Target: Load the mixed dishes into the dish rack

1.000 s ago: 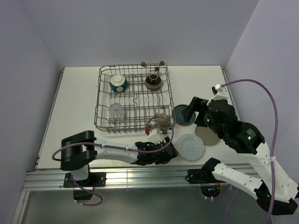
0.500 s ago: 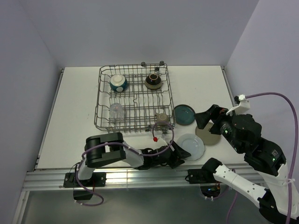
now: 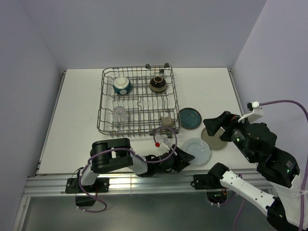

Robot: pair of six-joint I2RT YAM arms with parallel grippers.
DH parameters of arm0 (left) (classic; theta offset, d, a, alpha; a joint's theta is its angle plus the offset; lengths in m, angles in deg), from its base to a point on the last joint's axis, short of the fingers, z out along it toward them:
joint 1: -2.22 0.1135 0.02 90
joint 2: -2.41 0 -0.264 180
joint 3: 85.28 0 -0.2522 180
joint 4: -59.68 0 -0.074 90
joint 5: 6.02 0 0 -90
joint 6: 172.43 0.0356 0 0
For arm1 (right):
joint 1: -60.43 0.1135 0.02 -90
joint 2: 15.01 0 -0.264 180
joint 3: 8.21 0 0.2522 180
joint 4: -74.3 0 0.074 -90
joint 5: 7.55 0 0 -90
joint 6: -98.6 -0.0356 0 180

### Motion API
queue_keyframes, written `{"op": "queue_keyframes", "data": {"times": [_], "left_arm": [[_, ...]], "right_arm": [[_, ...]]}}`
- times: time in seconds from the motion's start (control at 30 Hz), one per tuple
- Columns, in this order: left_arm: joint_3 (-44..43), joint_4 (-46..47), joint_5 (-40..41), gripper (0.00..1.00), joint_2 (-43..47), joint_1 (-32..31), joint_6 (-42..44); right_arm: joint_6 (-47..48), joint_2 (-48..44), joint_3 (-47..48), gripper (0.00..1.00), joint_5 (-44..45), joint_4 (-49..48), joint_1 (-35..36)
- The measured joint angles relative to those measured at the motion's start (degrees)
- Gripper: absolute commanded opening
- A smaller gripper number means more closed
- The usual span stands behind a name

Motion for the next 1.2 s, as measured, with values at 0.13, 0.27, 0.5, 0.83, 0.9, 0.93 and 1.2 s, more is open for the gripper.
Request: {"op": "queue_keyframes", "data": {"times": [0.13, 0.27, 0.5, 0.83, 0.9, 0.93, 1.2], "left_arm": [[-1.09, -2.40, 2.99, 0.65, 0.00, -0.52, -1.05], [-3.89, -7.15, 4.61, 0.63, -0.07, -0.74, -2.43], [-8.83, -15.08, 7.06, 0.51, -1.07, -1.05, -4.42], [-9.66, -20.46, 8.57, 0.08, -1.14, -1.77, -6.08], [-9.68, -20.63, 9.40, 0.00, -1.11, -2.10, -6.01], [-9.68, -20.68, 9.81, 0.00, -1.11, -2.25, -6.12], [-8.13, -26.16, 12.85, 0.00, 2.71, -4.20, -6.32]], "right_arm": [[0.00, -0.13, 0.00, 1.00, -0.15, -0.04, 0.00], [0.02, -0.22, -0.07, 1.00, -0.26, -0.04, 0.00], [0.22, -1.33, -0.55, 1.00, -0.42, -0.13, 0.00], [0.22, -1.70, -2.23, 1.00, -0.42, -0.66, 0.00], [0.20, -1.70, -2.71, 1.00, -0.42, -0.79, 0.00], [0.20, -1.70, -2.86, 1.00, -0.44, -0.81, 0.00], [0.15, -1.75, -3.15, 1.00, -0.46, -0.96, 0.00]]}}
